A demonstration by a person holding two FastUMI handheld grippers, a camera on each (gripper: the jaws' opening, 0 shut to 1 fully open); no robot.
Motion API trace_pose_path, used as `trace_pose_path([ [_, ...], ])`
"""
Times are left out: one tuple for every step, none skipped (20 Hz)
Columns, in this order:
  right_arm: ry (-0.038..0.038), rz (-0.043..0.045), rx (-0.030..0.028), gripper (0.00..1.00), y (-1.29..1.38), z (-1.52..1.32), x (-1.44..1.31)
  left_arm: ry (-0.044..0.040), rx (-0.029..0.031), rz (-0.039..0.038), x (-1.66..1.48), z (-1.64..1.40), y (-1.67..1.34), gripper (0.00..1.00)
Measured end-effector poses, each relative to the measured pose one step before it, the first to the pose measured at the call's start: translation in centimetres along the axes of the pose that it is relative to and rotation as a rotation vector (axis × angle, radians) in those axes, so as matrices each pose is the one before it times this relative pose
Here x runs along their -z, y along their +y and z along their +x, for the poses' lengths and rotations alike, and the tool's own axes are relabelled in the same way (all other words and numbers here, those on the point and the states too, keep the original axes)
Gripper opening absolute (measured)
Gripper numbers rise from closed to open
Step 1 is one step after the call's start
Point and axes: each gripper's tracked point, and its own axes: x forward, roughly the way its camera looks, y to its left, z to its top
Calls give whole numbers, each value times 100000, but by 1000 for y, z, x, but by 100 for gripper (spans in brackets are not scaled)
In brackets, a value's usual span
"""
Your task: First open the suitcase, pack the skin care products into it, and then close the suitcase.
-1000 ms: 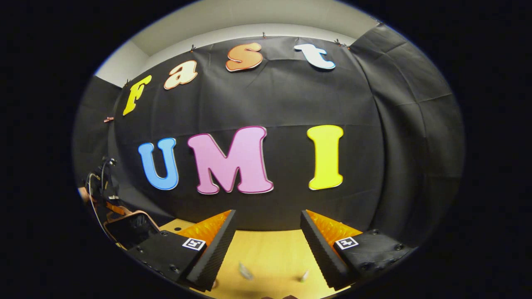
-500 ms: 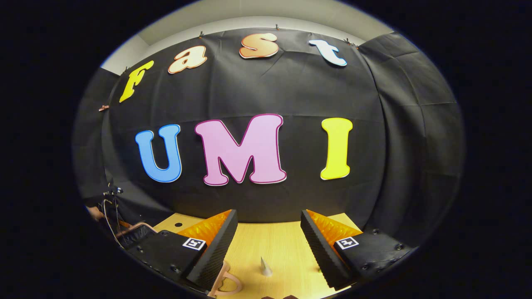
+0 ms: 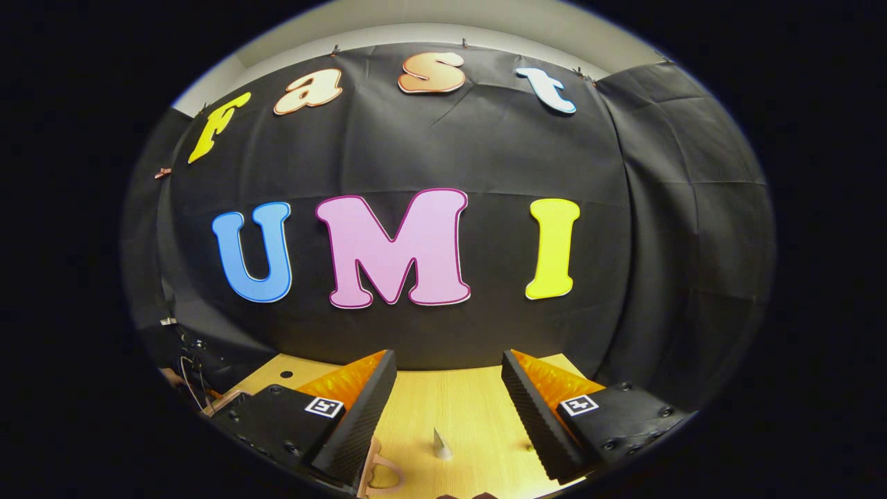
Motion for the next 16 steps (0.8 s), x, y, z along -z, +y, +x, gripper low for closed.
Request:
trace_pose_path([
  [21, -637, -240, 97, 322, 95, 0, -1649, -627, 315, -111, -344, 248, 53],
  [323, -709, -391, 97, 396, 57, 186, -1733, -149, 270, -366, -385, 317, 67],
  [154, -769, -296, 96, 231, 60, 170, -2636, 595, -186, -429, -603, 11, 77],
  [-262, -1121, -331, 97, 205, 22, 15, -4540, 2040, -324, -934, -926, -447, 87],
  [-622, -1506, 278, 97, -2, 8, 9, -5491, 3125, -1206, -1209, -1037, -1190, 90],
  [-788, -1689, 475, 97, -161, 55, 94, -4651, 4679, -2154, -1120, -1147, -1835, 93],
  [-1134, -1540, 345, 97, -95, 11, -111, -4128, 5864, -1993, -935, -1310, -2325, 93],
  [-1651, -1226, 113, 97, -96, 13, -121, -4060, 6393, -850, -1197, -1391, -3012, 93],
  [-1851, -1227, 776, 97, -314, 28, -198, -5388, 5594, 411, -1338, -1210, -2828, 94],
  [-1657, -1167, 1062, 96, -365, 135, -226, -5153, 4969, 1871, -1474, -1087, -2959, 89],
  [-1360, -1151, 712, 96, -402, 33, -90, -5111, 4379, 2564, -1489, -1183, -3040, 94],
  [-1498, -1440, 152, 96, -276, 28, -57, -4963, 4502, 3031, -1557, -883, -3050, 95],
  [-588, -1281, 277, 96, -352, 67, 43, -3870, 5649, 2964, -1268, -291, -4106, 95],
  [-211, -1011, 21, 94, -507, 151, 226, -2073, 5880, 2704, -981, -153, -3771, 95],
  [685, -295, -404, 96, -377, 94, 422, 465, 6003, 2491, -425, 52, -3844, 95],
  [499, 471, -533, 96, -318, 139, 302, 864, 6328, 2899, 176, 137, -3914, 96],
])
